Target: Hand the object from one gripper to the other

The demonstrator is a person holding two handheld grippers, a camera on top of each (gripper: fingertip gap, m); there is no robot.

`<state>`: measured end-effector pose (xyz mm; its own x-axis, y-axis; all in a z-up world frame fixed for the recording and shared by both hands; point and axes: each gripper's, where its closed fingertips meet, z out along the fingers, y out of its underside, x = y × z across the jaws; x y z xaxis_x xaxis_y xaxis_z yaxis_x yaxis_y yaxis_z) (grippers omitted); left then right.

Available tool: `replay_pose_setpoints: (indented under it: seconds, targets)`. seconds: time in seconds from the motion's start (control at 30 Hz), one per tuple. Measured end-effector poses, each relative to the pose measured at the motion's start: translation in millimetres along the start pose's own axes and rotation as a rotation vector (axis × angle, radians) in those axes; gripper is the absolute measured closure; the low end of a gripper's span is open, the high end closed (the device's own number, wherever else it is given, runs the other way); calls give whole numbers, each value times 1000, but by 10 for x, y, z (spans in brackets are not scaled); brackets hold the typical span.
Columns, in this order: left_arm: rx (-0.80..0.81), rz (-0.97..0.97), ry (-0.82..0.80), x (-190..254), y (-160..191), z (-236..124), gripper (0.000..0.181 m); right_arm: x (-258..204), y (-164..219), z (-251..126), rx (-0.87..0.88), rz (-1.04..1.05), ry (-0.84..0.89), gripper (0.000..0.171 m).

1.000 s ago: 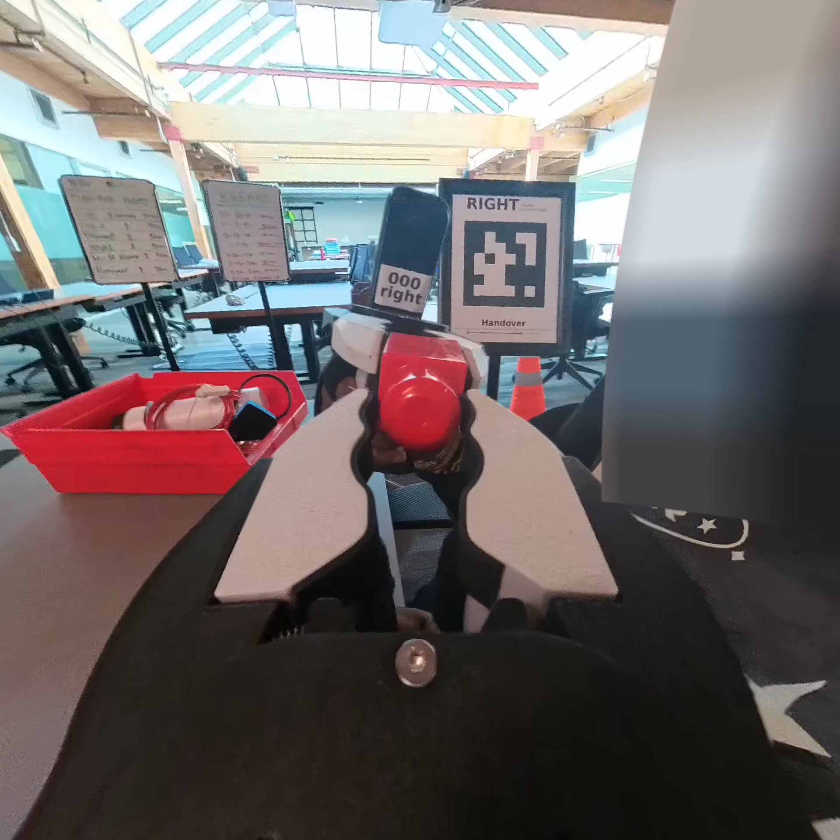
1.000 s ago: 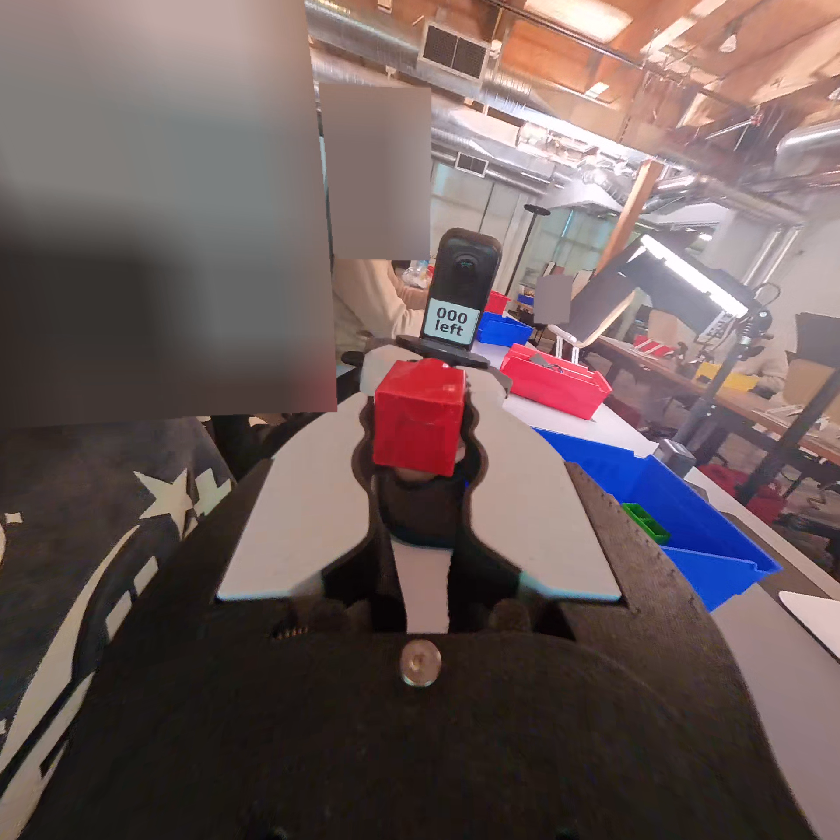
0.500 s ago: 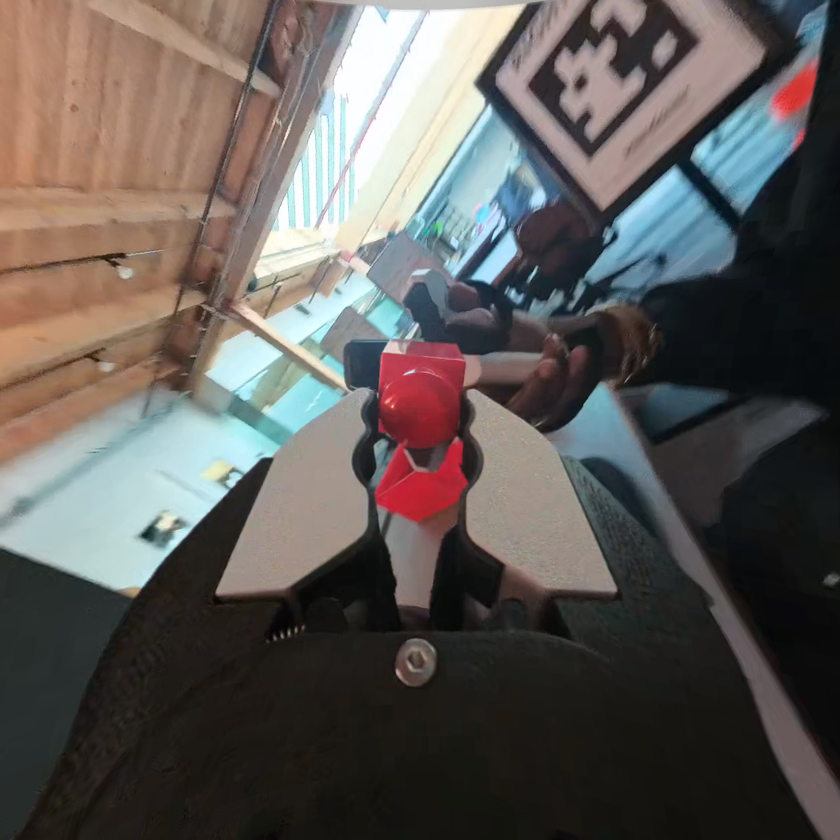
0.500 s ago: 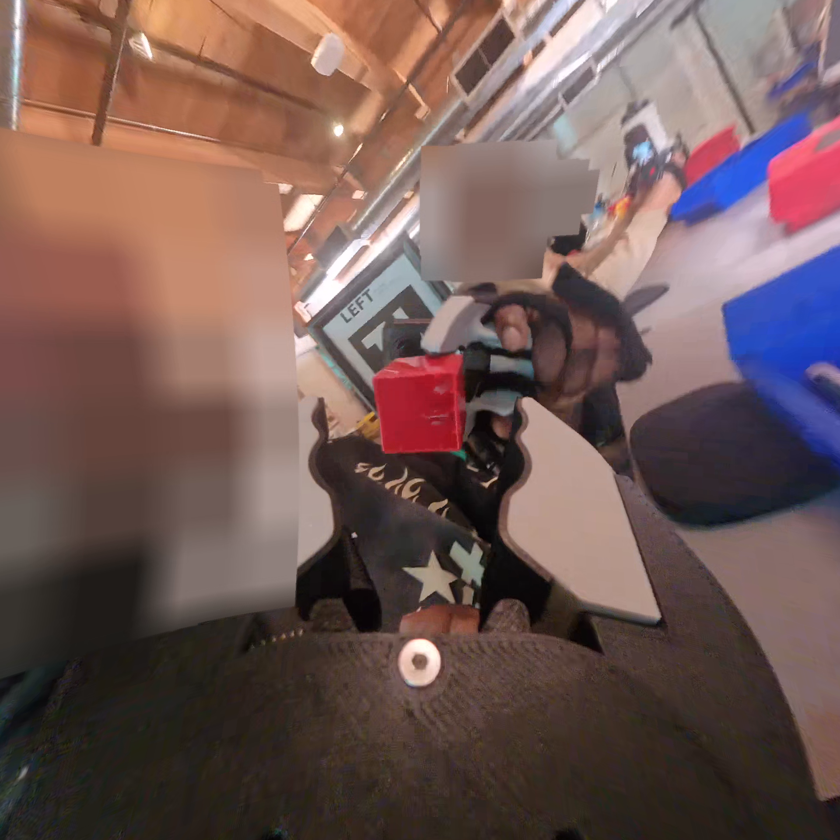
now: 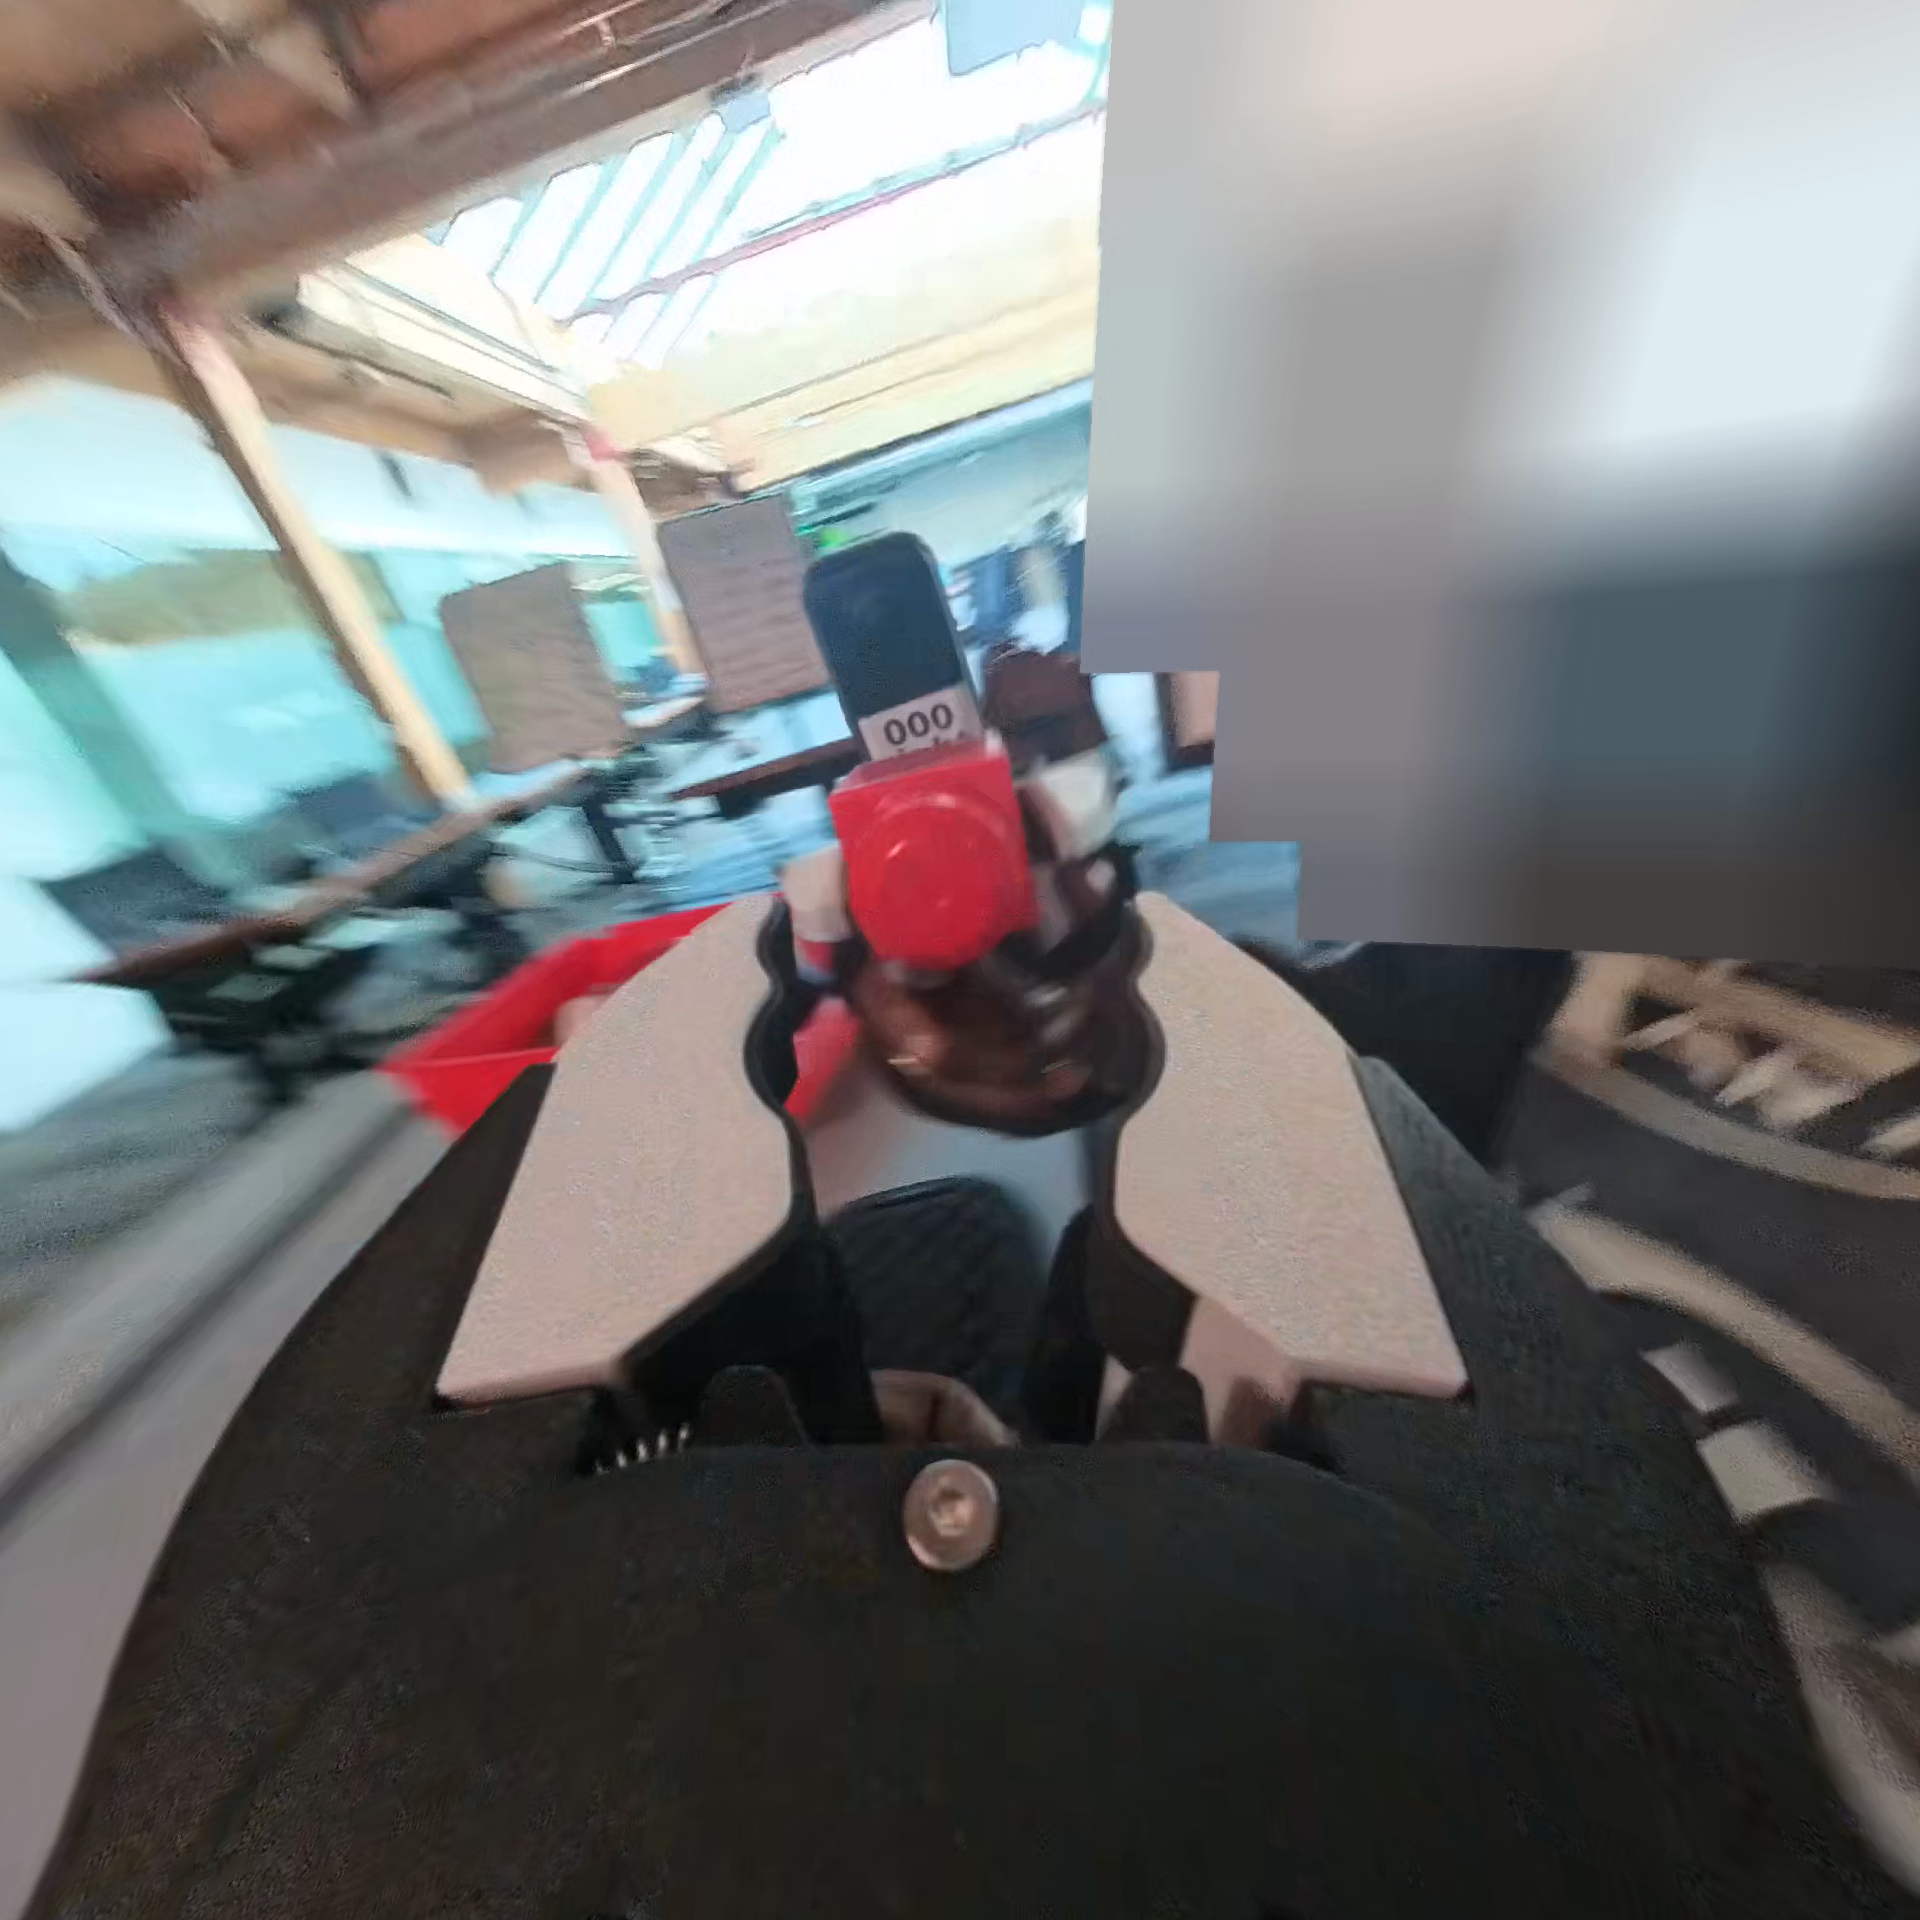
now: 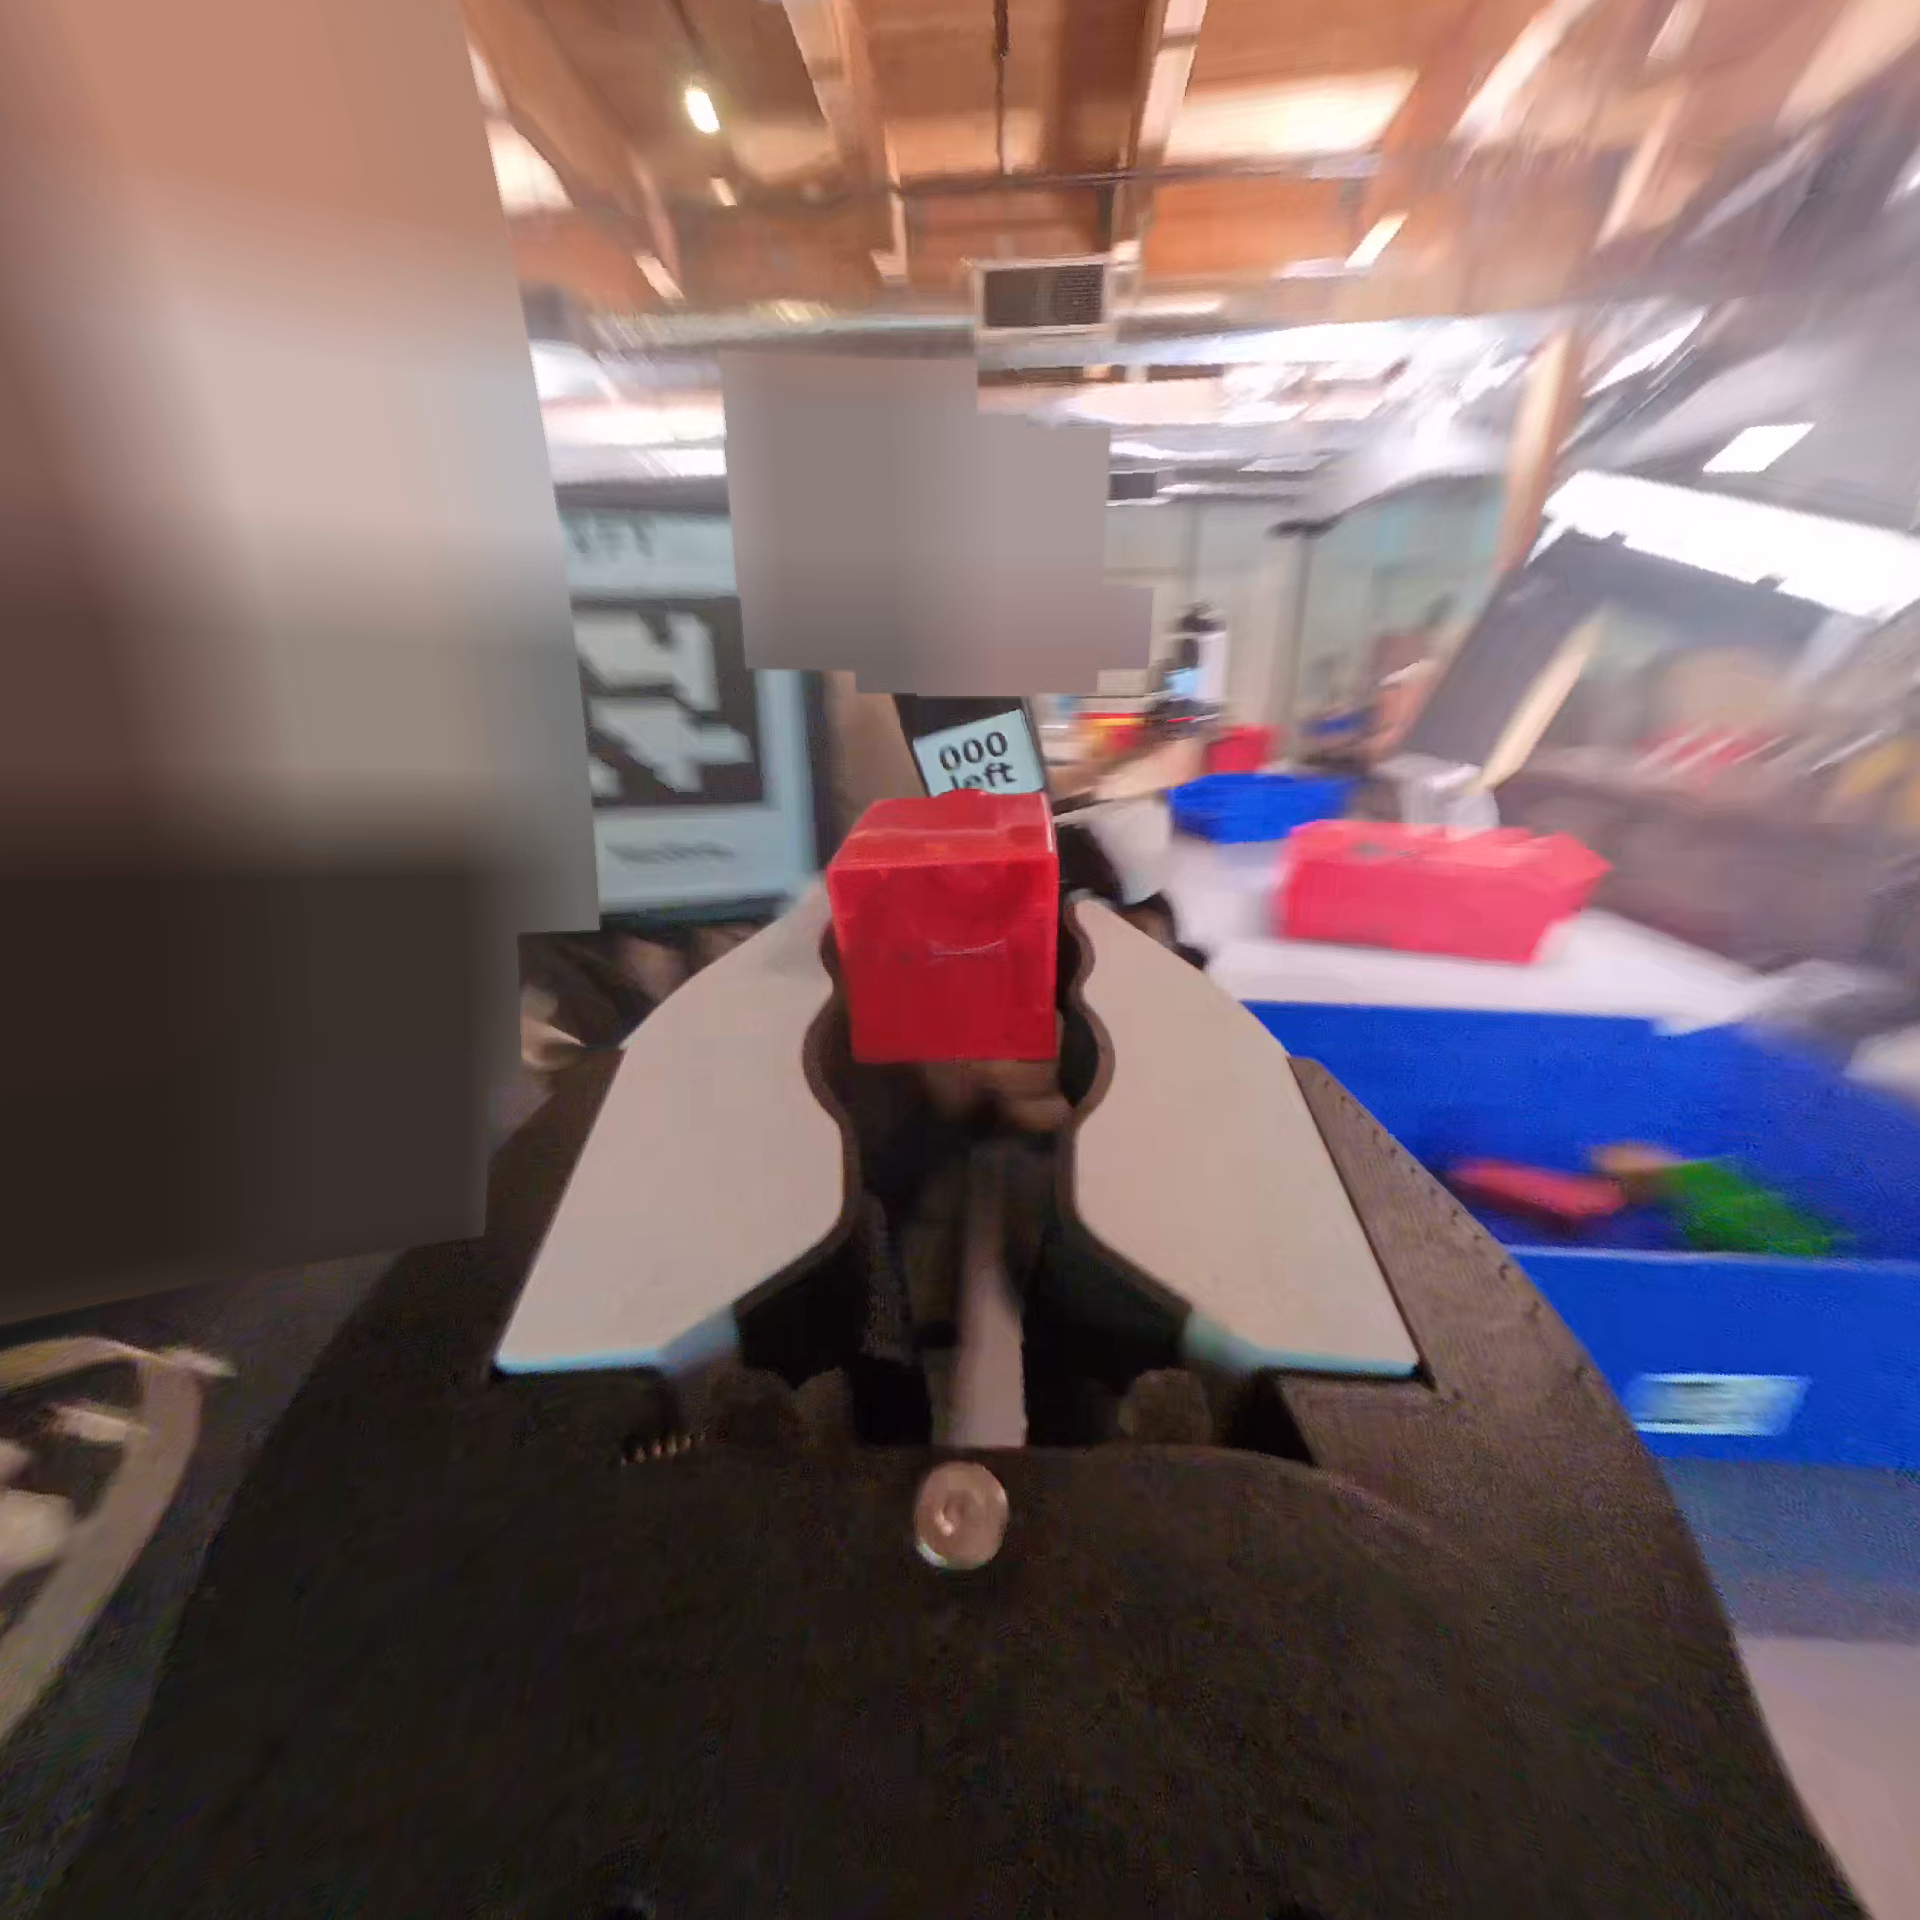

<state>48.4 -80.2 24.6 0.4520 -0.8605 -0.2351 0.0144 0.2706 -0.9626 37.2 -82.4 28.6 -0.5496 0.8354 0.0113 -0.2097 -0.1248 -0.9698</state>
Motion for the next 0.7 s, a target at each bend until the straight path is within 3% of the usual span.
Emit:
replay_pose_setpoints:
  seconds: [0.07,0.13,0.3,0.7]
  targets:
    - [81,-212,77,10,-88,-3,123,1,64,-36,-84,-288,70,134]
    - [120,-263,92,-12,-105,1,130,-13,89,-49,-140,-403,105,134]
    - [29,-126,72,72,23,83,135,-86,59,-52,-137,-371,75,134]
    - [81,-56,31,6,-49,41,150,-42,12,-29,-127,-224,111,132]
